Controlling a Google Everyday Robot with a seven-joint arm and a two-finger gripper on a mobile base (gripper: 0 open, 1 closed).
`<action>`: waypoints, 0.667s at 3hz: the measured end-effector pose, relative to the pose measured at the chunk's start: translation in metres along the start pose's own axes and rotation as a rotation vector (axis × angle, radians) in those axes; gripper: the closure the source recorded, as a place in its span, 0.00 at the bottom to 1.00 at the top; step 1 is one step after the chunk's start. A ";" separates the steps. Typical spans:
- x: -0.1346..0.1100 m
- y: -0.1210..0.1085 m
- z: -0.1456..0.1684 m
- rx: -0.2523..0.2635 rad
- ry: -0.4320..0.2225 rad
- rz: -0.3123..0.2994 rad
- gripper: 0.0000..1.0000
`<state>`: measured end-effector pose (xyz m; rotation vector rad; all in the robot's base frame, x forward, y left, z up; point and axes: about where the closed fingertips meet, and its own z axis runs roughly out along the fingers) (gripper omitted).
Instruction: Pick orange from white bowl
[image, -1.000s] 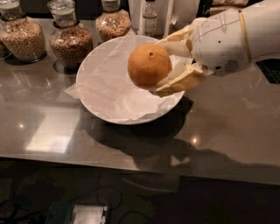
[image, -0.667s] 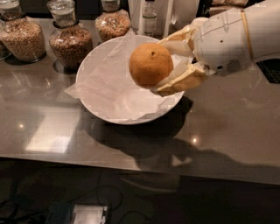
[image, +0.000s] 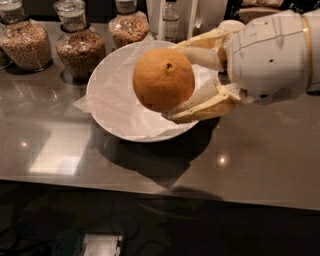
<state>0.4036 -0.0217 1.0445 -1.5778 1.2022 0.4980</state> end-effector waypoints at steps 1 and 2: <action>-0.023 0.017 -0.010 0.050 -0.056 -0.029 1.00; -0.023 0.017 -0.010 0.050 -0.056 -0.029 1.00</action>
Offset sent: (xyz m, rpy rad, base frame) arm -0.0205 0.0021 0.0078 0.0442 -0.0345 0.0005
